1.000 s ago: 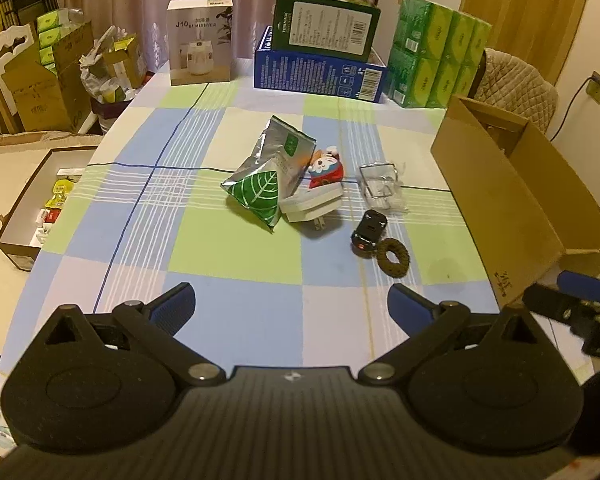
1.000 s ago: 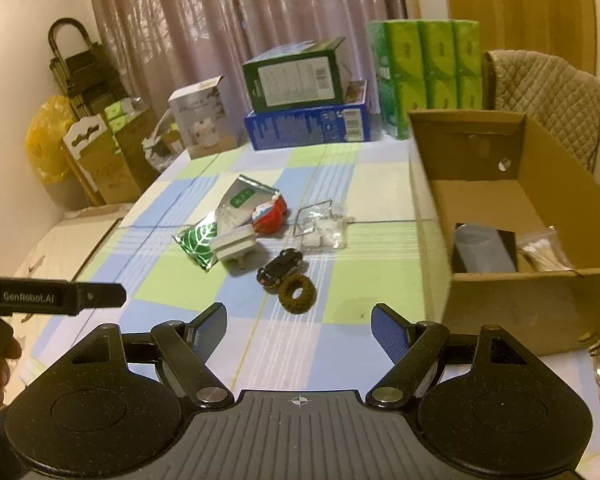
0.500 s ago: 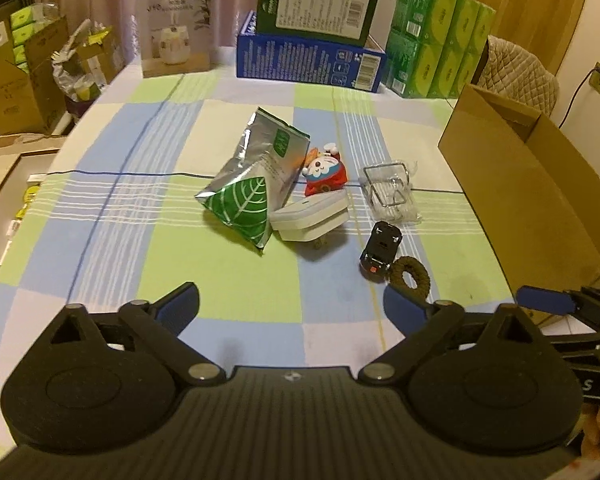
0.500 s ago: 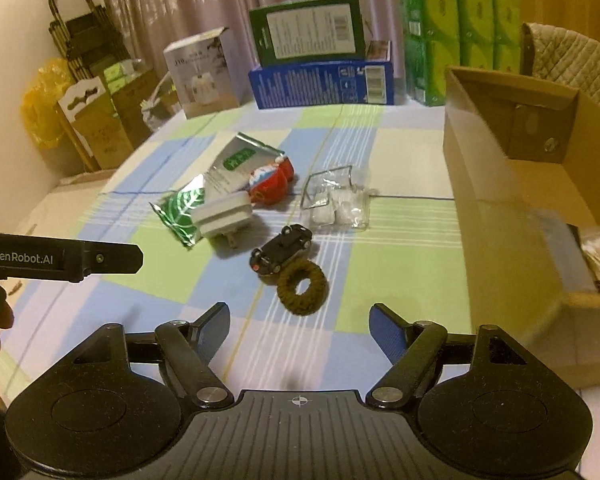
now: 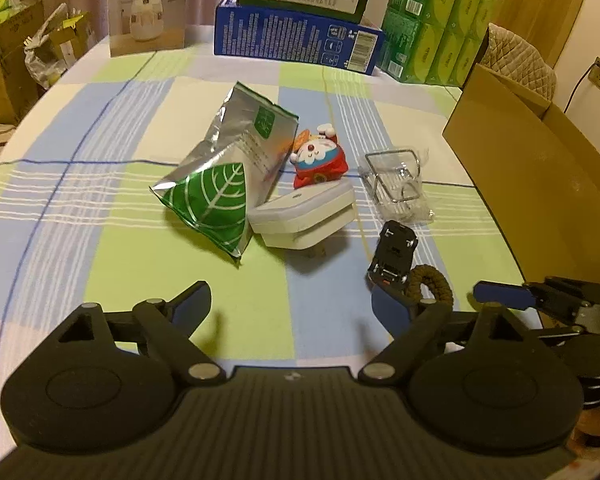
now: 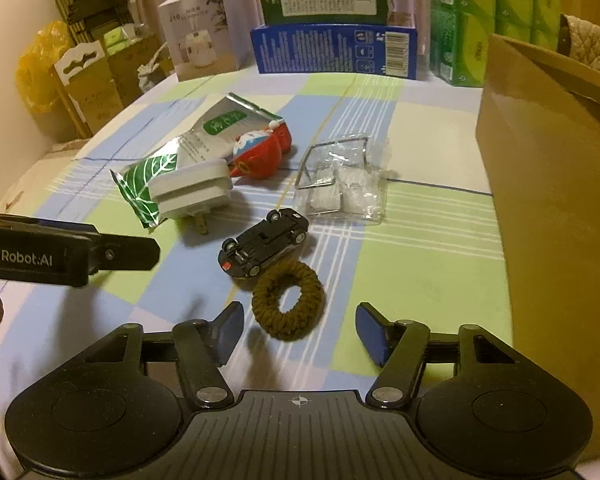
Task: Organize objects
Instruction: 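Move both open tools back toward the black toy car and brown hair tie, then grasp the black toy car with the left tool while the right tool grasps the brown hair tie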
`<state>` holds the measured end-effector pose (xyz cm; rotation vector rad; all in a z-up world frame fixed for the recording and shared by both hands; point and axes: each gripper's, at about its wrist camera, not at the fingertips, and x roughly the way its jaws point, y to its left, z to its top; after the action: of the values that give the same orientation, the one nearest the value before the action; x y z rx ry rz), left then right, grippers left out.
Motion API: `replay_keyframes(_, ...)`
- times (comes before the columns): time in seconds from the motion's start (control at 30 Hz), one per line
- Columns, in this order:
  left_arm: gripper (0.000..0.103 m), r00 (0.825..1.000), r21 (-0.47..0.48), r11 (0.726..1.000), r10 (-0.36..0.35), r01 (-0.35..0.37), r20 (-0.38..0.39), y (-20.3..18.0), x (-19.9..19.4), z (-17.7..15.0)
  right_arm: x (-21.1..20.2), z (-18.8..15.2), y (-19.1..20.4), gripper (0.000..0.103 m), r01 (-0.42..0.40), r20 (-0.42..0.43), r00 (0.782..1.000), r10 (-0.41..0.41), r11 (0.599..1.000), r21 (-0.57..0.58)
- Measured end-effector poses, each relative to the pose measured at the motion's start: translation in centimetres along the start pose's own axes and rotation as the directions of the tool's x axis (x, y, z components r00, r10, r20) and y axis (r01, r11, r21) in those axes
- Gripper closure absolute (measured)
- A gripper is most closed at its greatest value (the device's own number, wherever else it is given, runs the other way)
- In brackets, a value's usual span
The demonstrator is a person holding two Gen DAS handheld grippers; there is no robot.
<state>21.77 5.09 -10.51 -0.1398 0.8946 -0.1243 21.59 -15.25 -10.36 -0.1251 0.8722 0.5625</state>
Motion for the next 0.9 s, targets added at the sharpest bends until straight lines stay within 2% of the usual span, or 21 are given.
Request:
replay_keyframes(0.2, 0.018, 1.000, 0.001, 1.000, -0.005, 0.005, 0.002, 0.4, 1.0, -0.1, 1.4, 0.1, 1.1, 0.057, 0.014, 0.019, 1.000, -0.012, 0.998, -0.064)
replay_keyframes(0.27, 0.018, 1.000, -0.002, 1.000, -0.008, 0.008, 0.004, 0.5, 1.1, -0.2, 1.6, 0.2, 1.3, 0.070, 0.026, 0.026, 0.999, -0.024, 0.996, -0.084)
replay_keyframes(0.3, 0.019, 1.000, -0.003, 1.000, -0.010, 0.010, 0.001, 0.5, 1.2, -0.3, 1.7, 0.2, 1.4, 0.072, 0.030, 0.026, 0.999, -0.028, 0.995, -0.093)
replay_keyframes(0.37, 0.023, 1.000, -0.003, 1.000, -0.015, 0.015, -0.010, 0.5, 1.5, -0.4, 1.5, 0.1, 1.4, 0.087, 0.037, 0.027, 0.999, -0.035, 0.994, -0.101)
replay_keyframes(0.63, 0.037, 0.997, 0.078, 0.995, -0.067, 0.069, -0.028, -2.0, 1.9, -0.7, -0.6, 0.6, -1.2, 0.089, 0.099, 0.053, 0.994, -0.100, 0.995, 0.027)
replay_keyframes(0.8, 0.046, 0.994, 0.148, 0.983, -0.105, 0.107, -0.024, -4.3, 2.8, -0.3, -1.4, 0.8, -2.4, 0.089, 0.106, 0.059, 0.992, -0.110, 0.991, 0.078)
replay_keyframes(0.9, 0.056, 0.993, 0.167, 0.979, -0.116, 0.119, -0.024, -5.3, 3.8, 0.2, -1.4, 0.8, -2.9, 0.089, 0.103, 0.055, 0.993, -0.109, 0.990, 0.096)
